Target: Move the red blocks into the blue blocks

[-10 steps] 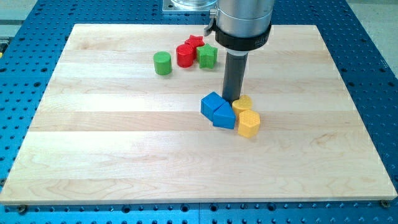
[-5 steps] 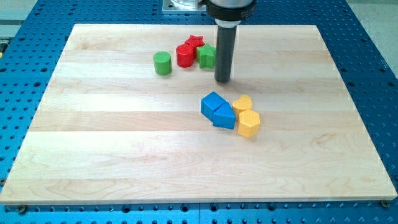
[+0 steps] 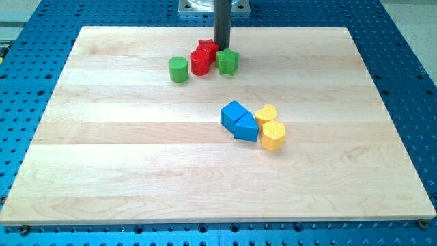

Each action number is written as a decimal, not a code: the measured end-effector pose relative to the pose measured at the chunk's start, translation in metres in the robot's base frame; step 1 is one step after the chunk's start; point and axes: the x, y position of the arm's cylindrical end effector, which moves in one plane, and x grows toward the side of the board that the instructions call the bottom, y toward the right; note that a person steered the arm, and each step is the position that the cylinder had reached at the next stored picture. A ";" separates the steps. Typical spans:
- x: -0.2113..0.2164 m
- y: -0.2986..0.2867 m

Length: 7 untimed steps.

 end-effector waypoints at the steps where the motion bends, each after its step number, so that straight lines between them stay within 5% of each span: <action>1: 0.004 -0.020; 2: 0.035 -0.051; 4: 0.006 -0.094; 6: 0.117 -0.070; 7: 0.138 -0.042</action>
